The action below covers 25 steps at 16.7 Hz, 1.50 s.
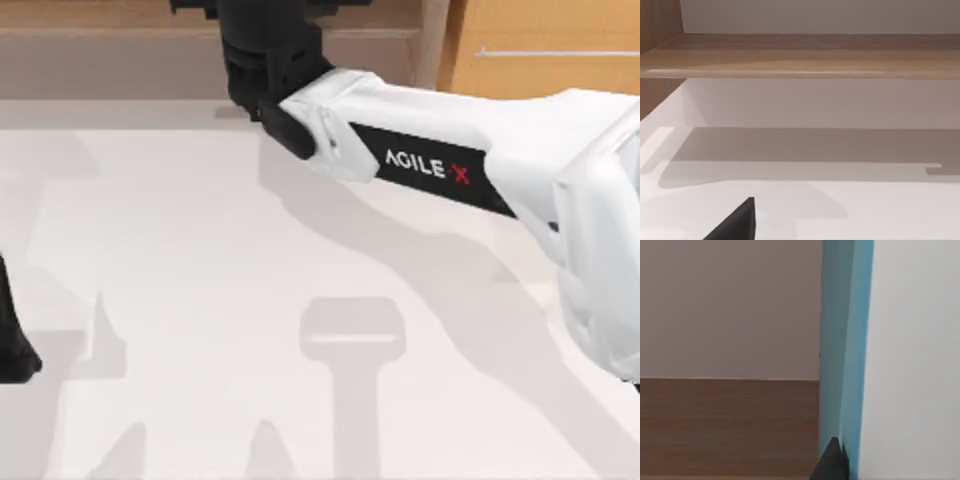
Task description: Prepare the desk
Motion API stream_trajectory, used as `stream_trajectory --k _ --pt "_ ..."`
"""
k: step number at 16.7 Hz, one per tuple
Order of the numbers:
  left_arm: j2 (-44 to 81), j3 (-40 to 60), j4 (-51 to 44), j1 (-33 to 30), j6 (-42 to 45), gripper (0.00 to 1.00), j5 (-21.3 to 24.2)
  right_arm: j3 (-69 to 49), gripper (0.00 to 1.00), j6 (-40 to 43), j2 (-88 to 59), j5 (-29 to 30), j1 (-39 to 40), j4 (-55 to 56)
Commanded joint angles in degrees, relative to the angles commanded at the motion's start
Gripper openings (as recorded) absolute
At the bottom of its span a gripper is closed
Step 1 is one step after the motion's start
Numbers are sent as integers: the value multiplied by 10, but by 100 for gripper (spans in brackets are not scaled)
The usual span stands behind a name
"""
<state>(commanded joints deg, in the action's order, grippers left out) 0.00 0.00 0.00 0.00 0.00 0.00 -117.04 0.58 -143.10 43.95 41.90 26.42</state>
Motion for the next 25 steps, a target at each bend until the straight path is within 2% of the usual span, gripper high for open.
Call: stream_trajectory --k 10,18,25 --pt "0 0 0 0 0 100 0 2 0 -1 2 0 3 0" --pt "0 0 0 0 0 100 0 108 0 -1 79 27 31 29" --pt "0 0 0 0 0 100 0 113 0 -4 83 27 31 29"
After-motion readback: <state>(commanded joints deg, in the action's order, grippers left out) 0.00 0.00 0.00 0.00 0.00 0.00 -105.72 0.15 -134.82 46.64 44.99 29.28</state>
